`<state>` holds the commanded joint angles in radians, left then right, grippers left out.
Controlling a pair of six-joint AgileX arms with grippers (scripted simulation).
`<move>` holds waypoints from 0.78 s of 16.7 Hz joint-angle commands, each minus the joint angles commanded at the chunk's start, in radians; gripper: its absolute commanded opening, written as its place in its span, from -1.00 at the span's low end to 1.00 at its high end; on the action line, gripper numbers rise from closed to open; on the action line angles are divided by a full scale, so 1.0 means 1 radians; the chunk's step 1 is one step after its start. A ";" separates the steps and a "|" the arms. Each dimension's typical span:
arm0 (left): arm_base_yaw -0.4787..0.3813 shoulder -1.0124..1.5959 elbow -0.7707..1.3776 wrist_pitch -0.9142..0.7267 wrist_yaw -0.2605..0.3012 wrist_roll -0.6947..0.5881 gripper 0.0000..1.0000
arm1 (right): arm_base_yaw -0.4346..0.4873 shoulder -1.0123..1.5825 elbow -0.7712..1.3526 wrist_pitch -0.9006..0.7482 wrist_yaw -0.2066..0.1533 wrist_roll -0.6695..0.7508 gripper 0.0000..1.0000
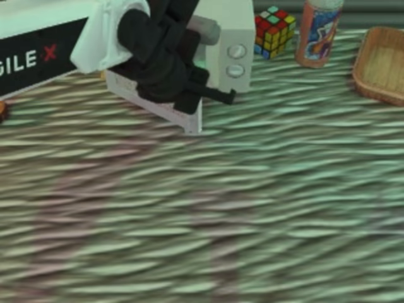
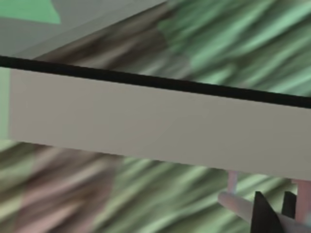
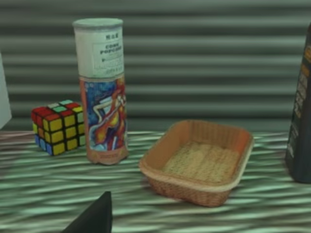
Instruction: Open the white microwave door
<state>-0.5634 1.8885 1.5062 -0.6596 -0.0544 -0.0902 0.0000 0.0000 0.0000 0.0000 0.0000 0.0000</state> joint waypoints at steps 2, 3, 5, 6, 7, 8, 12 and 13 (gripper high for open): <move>0.000 0.000 0.000 0.000 0.000 0.000 -1.00 | 0.000 0.000 0.000 0.000 0.000 0.000 1.00; 0.000 0.000 0.000 0.000 0.000 0.000 -1.00 | 0.000 0.000 0.000 0.000 0.000 0.000 1.00; -0.006 0.003 -0.004 0.000 0.007 -0.005 -1.00 | 0.000 0.000 0.000 0.000 0.000 0.000 1.00; -0.006 0.001 -0.005 0.001 0.009 -0.002 -1.00 | 0.000 0.000 0.000 0.000 0.000 0.000 1.00; -0.002 -0.006 -0.013 0.004 0.015 0.010 -1.00 | 0.000 0.000 0.000 0.000 0.000 0.000 1.00; 0.004 -0.016 -0.024 0.007 0.023 0.028 -1.00 | 0.000 0.000 0.000 0.000 0.000 0.000 1.00; 0.031 -0.059 -0.077 0.020 0.062 0.105 -1.00 | 0.000 0.000 0.000 0.000 0.000 0.000 1.00; 0.033 -0.063 -0.082 0.021 0.065 0.112 -1.00 | 0.000 0.000 0.000 0.000 0.000 0.000 1.00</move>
